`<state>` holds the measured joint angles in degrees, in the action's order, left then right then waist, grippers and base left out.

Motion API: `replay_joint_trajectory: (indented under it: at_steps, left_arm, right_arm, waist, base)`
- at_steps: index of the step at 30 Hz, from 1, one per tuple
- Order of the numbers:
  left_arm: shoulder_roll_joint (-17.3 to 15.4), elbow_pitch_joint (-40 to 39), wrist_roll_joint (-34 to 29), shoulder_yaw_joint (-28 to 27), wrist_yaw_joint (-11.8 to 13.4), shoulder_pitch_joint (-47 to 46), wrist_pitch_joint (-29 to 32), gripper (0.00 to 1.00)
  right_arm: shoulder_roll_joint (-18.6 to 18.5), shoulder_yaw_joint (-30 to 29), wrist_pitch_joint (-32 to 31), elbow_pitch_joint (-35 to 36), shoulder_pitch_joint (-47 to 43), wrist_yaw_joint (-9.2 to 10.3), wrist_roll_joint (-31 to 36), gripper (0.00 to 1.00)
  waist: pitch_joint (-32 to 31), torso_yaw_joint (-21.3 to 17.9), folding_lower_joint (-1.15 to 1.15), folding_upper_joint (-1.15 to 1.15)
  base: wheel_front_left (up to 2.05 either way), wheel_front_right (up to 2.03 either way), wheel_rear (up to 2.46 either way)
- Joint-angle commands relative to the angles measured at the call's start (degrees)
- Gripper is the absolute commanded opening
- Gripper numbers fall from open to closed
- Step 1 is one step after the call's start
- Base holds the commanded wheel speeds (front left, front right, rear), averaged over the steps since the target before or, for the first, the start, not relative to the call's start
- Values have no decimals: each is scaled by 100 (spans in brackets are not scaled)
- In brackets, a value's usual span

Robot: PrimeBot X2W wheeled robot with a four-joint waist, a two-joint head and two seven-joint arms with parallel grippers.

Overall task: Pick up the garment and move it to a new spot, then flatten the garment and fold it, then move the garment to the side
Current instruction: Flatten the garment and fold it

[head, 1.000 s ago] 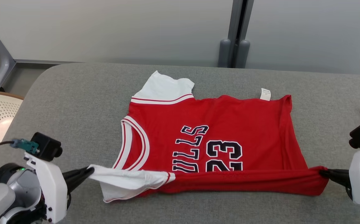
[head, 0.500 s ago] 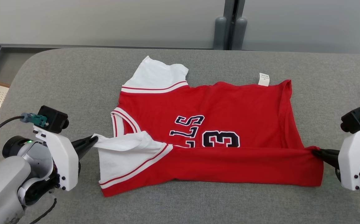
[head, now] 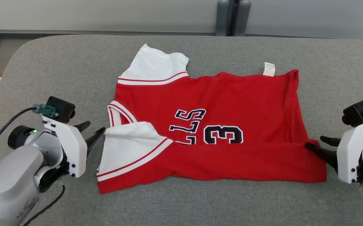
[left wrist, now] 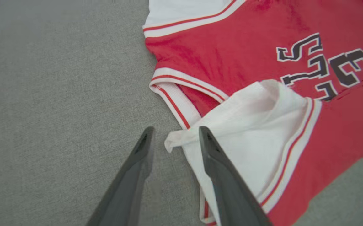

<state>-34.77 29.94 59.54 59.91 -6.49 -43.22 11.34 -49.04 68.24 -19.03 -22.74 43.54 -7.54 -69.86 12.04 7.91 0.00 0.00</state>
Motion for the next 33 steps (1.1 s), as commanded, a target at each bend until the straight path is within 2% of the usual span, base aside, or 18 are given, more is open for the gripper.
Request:
replay_joint_trajectory:
  at_steps: [1, 3, 7, 12, 15, 18, 21, 26, 30, 33]
  left_arm:
    - [14, 66, -31, -22, -8, -102, -40, 100]
    - [109, 210, -83, -43, 22, -124, -198, 100]
    - [390, 531, -96, -342, 350, -155, -1054, 100]
    - [763, 530, 323, -1138, 501, 126, -2399, 100]
    - [993, 350, 237, -1679, 535, 429, -2641, 100]
    - [1240, -138, -277, -2538, 564, 843, -2653, 100]
    - [1501, -650, -1115, -3222, 590, 1408, -2655, 100]
    - [2153, -1174, -2169, -4168, 528, 2325, -2657, 100]
    - [2671, -1417, -2825, -4774, 305, 2909, -2657, 100]
    - [2915, -1430, -3241, -5057, 180, 3262, -2658, 100]
  right_arm:
    - [48, -32, 65, -30, 41, 9, -7, 100]
    - [83, -88, 242, -180, 53, 9, 60, 100]
    - [317, -376, 1098, -640, 27, 5, 293, 100]
    - [642, -868, 2480, -1154, -188, 6, 586, 100]
    - [911, -1239, 3250, -1366, -363, 5, 805, 100]
    - [1116, -1820, 3418, -1452, -552, 6, 1217, 100]
    - [1445, -3060, 3425, -1102, -985, 6, 1982, 100]
    - [2316, -5031, 3428, -125, -2249, 5, 3395, 100]
    - [2958, -5846, 3429, 632, -3174, 5, 4348, 100]
    - [3420, -6262, 3428, 1008, -3654, 5, 4762, 100]
  waist:
    - [9, 9, 0, 0]
    - [20, 26, 0, 0]
    - [-27, 81, 0, 0]
    - [-183, 163, 0, 0]
    - [-294, 202, 0, 0]
    - [-403, 227, 0, 0]
    - [-500, 214, 0, 0]
    - [-660, 193, 0, 0]
    - [-727, 170, 0, 0]
    - [-755, 151, 0, 0]
  base:
    - [0, 0, 0]
    - [0, 0, 0]
    - [0, 0, 0]
    - [0, 0, 0]
    - [0, 0, 0]
    - [0, 0, 0]
    - [0, 0, 0]
    - [0, 0, 0]
    - [0, 0, 0]
    - [0, 0, 0]
